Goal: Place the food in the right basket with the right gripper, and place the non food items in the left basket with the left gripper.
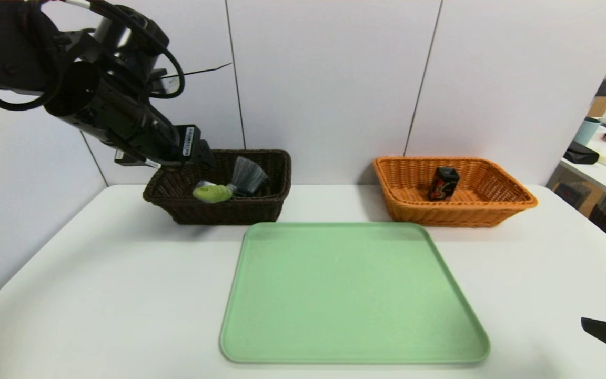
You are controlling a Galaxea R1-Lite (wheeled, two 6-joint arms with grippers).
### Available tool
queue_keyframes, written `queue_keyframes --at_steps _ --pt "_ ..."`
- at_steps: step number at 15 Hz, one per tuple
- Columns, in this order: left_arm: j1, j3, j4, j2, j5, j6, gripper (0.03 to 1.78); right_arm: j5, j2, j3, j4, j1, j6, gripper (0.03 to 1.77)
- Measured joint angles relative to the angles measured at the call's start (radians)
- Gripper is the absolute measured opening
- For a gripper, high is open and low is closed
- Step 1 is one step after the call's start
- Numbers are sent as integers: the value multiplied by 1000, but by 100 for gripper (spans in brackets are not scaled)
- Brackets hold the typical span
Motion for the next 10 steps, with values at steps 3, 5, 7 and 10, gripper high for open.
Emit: queue_keyframes --at_steps 3,5,7,10 --pt "4 57 -1 -95 81 -5 153 8 1 -8 -12 -9 -1 170" --pt "3 97 -4 -174 157 -33 157 9 1 -9 -19 -21 -2 170" --pt "3 124 -5 -248 248 -82 161 13 0 -10 -29 -50 -2 170" --pt "21 159 -3 -342 339 -179 164 11 1 -10 -53 -110 -16 170"
